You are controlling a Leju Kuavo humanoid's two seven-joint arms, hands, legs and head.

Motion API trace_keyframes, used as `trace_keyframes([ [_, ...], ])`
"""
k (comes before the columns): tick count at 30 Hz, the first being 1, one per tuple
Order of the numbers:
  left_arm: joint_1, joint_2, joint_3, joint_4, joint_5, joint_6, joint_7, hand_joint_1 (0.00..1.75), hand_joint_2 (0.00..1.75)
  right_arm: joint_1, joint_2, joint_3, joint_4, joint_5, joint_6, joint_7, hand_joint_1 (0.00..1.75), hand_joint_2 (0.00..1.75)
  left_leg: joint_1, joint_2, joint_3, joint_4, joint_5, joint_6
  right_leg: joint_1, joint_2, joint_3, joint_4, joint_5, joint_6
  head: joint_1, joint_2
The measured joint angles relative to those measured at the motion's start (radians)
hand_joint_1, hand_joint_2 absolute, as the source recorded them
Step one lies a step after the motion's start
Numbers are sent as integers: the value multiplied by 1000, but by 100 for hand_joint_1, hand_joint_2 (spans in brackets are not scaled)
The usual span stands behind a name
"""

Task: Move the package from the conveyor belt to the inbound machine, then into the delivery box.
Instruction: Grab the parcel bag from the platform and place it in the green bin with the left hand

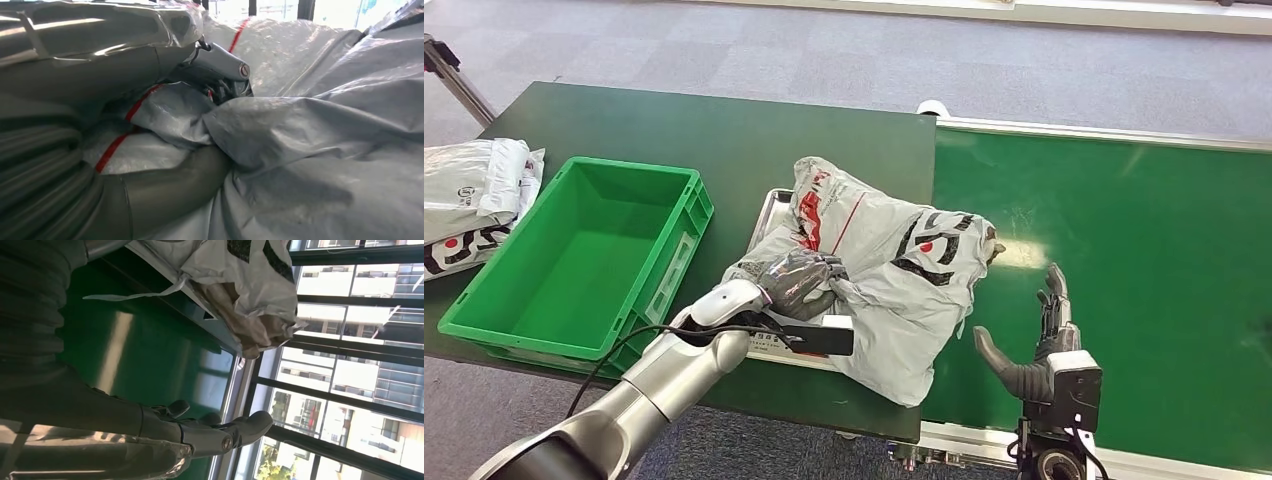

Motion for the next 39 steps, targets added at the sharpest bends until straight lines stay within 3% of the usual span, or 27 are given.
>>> trace_keyframes([
  [9, 27, 10, 1, -51, 60, 53, -74, 175, 175, -6, 3, -1, 4, 0, 1, 1, 0, 175, 0, 0, 0, 0, 0, 0, 0, 0, 0, 0, 0, 0, 0, 0],
  [23, 136, -10, 94, -415, 154, 480, -295, 175, 175, -3, 17, -1, 3, 6, 7, 1, 0, 175, 0, 0, -1, 0, 0, 0, 0, 0, -2, 0, 0, 0, 0, 0],
  [27, 155, -19, 111, -474, 153, 542, -313, 175, 175, 1, 17, -1, 3, 3, 7, 1, 0, 175, 0, 0, -1, 0, 0, 0, 0, 0, -2, 0, 0, 0, 0, 0],
  [30, 164, -23, 119, -497, 153, 567, -318, 175, 175, 1, 18, -1, 3, 0, 7, 1, 0, 175, 0, 0, -1, 0, 0, 0, 0, 0, -2, 0, 0, 0, 0, 0],
  [33, 169, -28, 130, -513, 120, 651, -299, 175, 175, 1, 18, 1, 3, -8, 2, 1, 0, 175, 0, 0, -1, 0, 0, 0, 0, 0, -2, 0, 0, 0, 0, 0],
  [39, 169, -26, 199, -489, -122, 768, -69, 175, 175, 4, 17, 5, 3, -12, -12, -2, 0, 175, 0, 1, -1, 0, 0, 0, 0, 0, -2, 0, 0, 0, 0, 0],
])
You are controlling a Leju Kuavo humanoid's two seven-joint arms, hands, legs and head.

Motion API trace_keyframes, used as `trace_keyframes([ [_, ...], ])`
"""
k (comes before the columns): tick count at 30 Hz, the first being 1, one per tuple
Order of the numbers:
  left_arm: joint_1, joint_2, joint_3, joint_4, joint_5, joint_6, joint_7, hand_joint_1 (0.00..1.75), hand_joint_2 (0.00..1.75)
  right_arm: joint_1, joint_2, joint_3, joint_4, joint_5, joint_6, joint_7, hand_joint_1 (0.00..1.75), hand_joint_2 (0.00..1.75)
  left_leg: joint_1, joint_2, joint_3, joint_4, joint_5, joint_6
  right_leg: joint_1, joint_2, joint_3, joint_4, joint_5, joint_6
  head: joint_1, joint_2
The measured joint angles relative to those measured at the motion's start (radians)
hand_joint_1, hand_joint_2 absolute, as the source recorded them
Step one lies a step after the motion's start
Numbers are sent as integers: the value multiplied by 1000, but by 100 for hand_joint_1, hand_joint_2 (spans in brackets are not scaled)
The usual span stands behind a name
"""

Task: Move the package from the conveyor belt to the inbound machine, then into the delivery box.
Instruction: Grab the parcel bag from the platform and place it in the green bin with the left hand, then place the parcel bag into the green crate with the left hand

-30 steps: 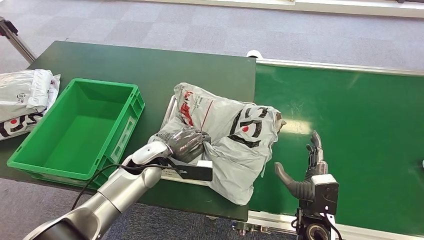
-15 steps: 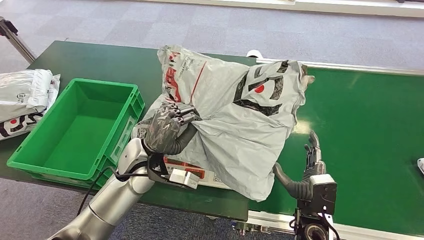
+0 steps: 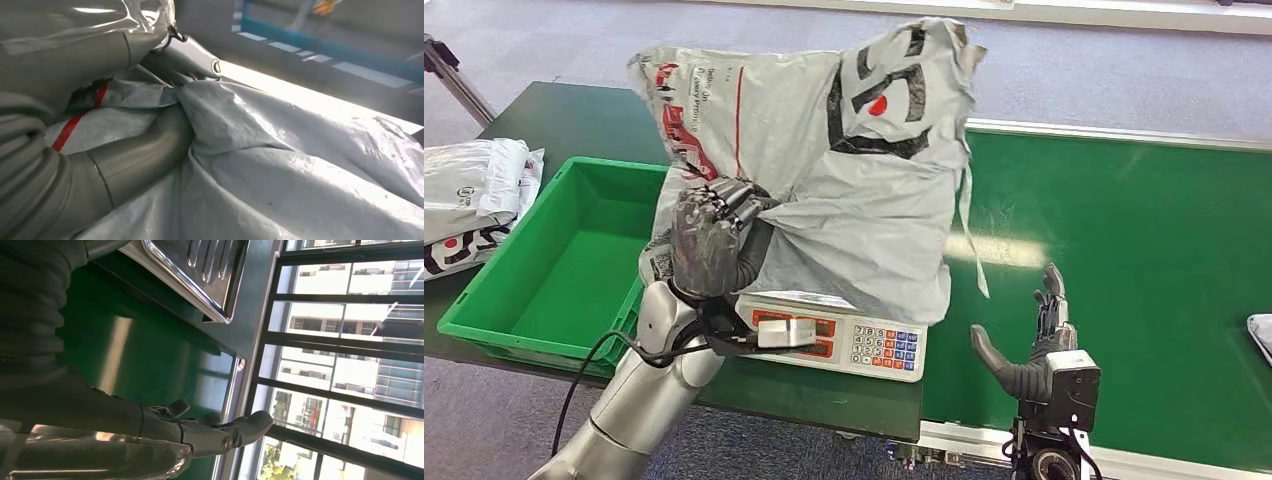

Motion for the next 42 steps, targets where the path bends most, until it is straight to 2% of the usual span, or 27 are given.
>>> trace_keyframes([
  [4, -4, 19, 120, 77, -58, 10, 123, 175, 175, 12, 0, 4, 0, -3, -10, 0, 0, 175, 0, 0, 0, 0, 0, 0, 0, 0, 0, 0, 0, 0, 0, 0],
  [9, -19, 47, 301, 180, -48, 17, 152, 175, 175, 28, -2, 12, -5, -9, -23, 0, 0, 175, 1, 1, 0, 0, 0, 0, 1, 1, -1, 0, 0, 0, 0, 0],
  [14, -22, 59, 446, 245, -81, 19, 254, 175, 175, 31, -1, 21, -9, -9, -31, 6, 0, 175, 0, 1, -1, 0, 0, 0, 0, 2, -1, 0, 0, 0, 0, 0],
  [19, -22, 55, 587, 276, -57, 19, 258, 175, 175, 31, 0, 33, -8, -6, -42, 10, 0, 175, 0, 1, -1, 0, 0, 0, 0, 1, -1, 0, 0, 0, 0, 0],
  [25, -21, 47, 660, 304, -66, 18, 278, 175, 175, 31, 0, 45, -8, -4, -44, 10, 0, 175, 0, 1, -1, 0, 0, 0, 0, 1, -1, 0, 0, 0, 0, 0],
  [30, -21, 44, 679, 323, -70, 18, 287, 175, 175, 31, 0, 49, -8, -3, -45, 10, 0, 175, 0, 1, -1, 0, 0, 0, 0, 1, -1, 0, 0, 0, 0, 0],
  [35, -21, 46, 679, 348, -109, 6, 347, 174, 175, 30, 0, 53, -8, -3, -47, 10, 0, 175, 0, 1, -1, 0, 0, 0, 0, 1, -1, 0, 0, 0, 0, 0],
  [36, -21, 47, 678, 356, -117, 0, 355, 146, 175, 29, 0, 53, -8, -3, -47, 11, 0, 175, 0, 1, -1, 0, 0, 0, 0, 1, -1, 0, 0, 0, 0, 0],
  [39, -21, 48, 673, 379, -137, -14, 373, 16, 175, 24, 0, 53, -8, -3, -49, 13, 0, 175, 0, 1, -1, 0, 0, 0, 0, 1, -1, 0, 0, 0, 0, 0],
  [40, -21, 48, 672, 384, -141, -16, 376, 0, 175, 23, 0, 53, -8, -3, -49, 13, 0, 175, 0, 1, -1, 0, 0, 0, 0, 1, -1, 0, 0, 0, 0, 0],
  [42, -22, 48, 669, 393, -149, -19, 383, 0, 175, 22, 0, 53, -8, -1, -49, 13, 0, 175, 0, 1, -1, 0, 0, 0, 0, 1, -1, 0, 0, 0, 0, 0],
])
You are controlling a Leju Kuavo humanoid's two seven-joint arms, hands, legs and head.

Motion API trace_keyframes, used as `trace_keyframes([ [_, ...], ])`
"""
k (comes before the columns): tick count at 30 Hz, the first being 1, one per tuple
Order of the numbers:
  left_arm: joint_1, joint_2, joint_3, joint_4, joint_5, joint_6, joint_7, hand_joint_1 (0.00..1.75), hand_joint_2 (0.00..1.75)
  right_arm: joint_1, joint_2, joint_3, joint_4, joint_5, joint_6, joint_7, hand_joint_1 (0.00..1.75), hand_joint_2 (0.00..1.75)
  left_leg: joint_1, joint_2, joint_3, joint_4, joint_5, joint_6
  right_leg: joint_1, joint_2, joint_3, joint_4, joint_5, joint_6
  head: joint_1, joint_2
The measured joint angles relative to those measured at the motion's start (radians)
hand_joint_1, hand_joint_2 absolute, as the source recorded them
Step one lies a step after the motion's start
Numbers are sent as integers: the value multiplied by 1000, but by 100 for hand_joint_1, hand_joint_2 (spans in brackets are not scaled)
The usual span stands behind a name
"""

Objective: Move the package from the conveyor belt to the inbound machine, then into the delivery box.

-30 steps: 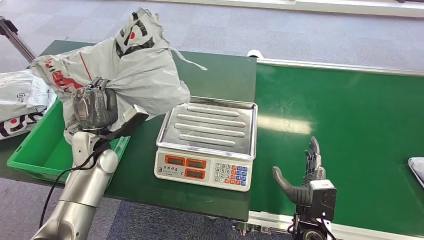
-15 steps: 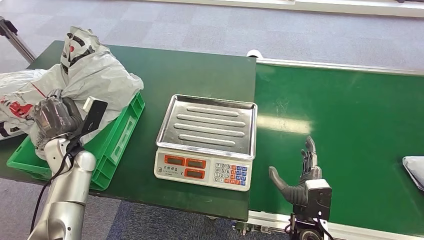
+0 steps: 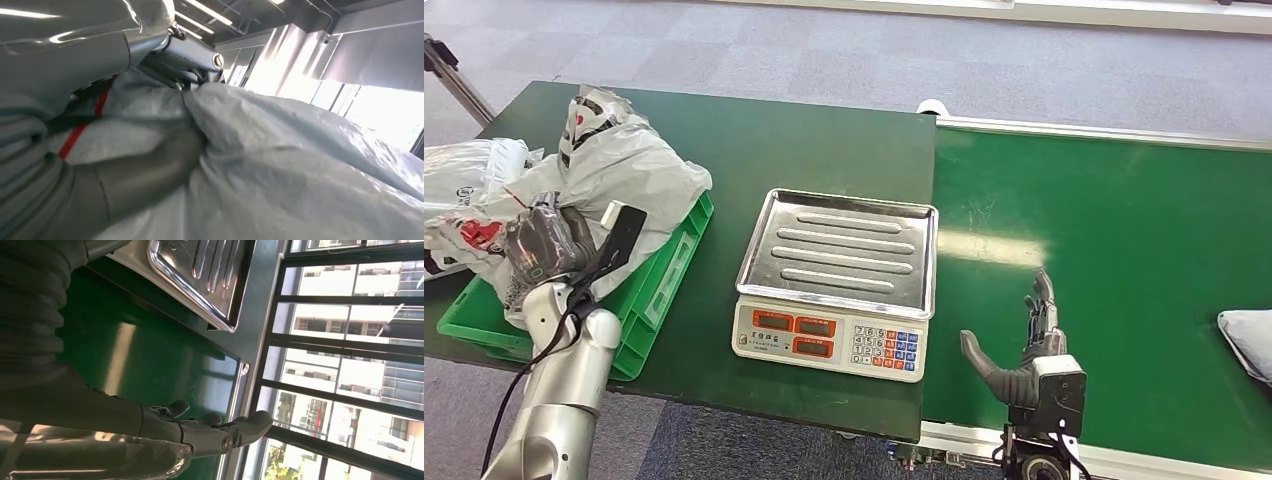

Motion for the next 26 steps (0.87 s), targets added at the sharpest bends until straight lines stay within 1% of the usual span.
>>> trace_keyframes([
  [5, 0, 0, -17, 7, -29, 24, 12, 0, 175, -4, 4, 1, 0, 2, 0, 2, 0, 175, 0, 0, 0, 0, 0, 0, 0, 0, 0, 0, 0, 0, 0, 0],
  [7, 1, -1, -19, -3, -52, 35, 0, 0, 175, -4, 5, 2, 0, 2, 0, 3, 0, 175, 0, 0, 0, 0, 0, 0, 0, 0, 0, 0, 0, 0, 0, 0],
  [8, 4, -3, -16, -17, -67, 37, -19, 0, 175, -4, 5, 3, 1, 2, -1, 3, 0, 175, 0, 0, 0, 0, 0, 0, 0, 0, 0, 0, 0, 0, 0, 0],
  [10, 8, -15, 2, -64, -97, 38, -90, 0, 175, -6, 5, 6, 3, 0, -2, 3, 0, 175, 0, 0, 0, 0, 0, 0, 0, 0, 0, 0, 0, 0, 0, 0],
  [12, 10, -37, 36, -125, -109, 38, -187, 0, 175, -10, 5, 9, 6, -4, -3, 3, 0, 175, 0, 0, 0, 0, 0, 0, 0, 0, 0, 0, 0, 0, 0, 0],
  [14, 9, -73, 84, -196, -86, 38, -326, 0, 175, -12, 5, 12, 8, -8, -5, 3, 0, 175, 0, 0, 0, 0, 0, 0, 0, 0, 0, 0, 0, 0, 0, 0],
  [17, 0, -156, 196, -311, 24, 38, -610, 0, 44, -14, 5, 15, 13, -13, -5, -1, 0, 175, 0, 0, 0, 0, 0, 0, 0, 0, 0, 0, 0, 0, 0, 0],
  [18, -3, -183, 233, -345, 67, 38, -672, 0, 0, -15, 5, 16, 15, -14, -6, -4, 0, 175, 0, 0, 0, 0, 0, 0, 0, 0, 0, 0, 0, 0, 0, 0],
  [19, -5, -205, 261, -379, 108, 38, -707, 0, 0, -15, 5, 17, 18, -15, -6, -7, 0, 175, 0, 0, 0, 0, 0, 0, 0, 0, 0, 0, 0, 0, 0, 0],
  [21, -5, -237, 290, -438, 174, 38, -724, 0, 0, -16, 5, 17, 22, -16, -8, -11, 0, 175, 0, 0, 0, 0, 0, 0, 0, 0, 0, 0, 0, 0, 0, 0],
  [23, -3, -257, 300, -489, 231, 38, -728, 0, 0, -19, 5, 19, 28, -17, -8, -14, 0, 175, 0, -1, 0, 0, 0, 0, 0, -1, 1, 0, 0, 0, 0, 0],
  [26, 2, -274, 299, -546, 311, 38, -731, 0, 0, -23, 5, 22, 34, -20, -10, -18, 0, 175, 0, 0, 0, 0, 0, 0, 0, -1, 1, 0, 0, 0, 0, 0],
])
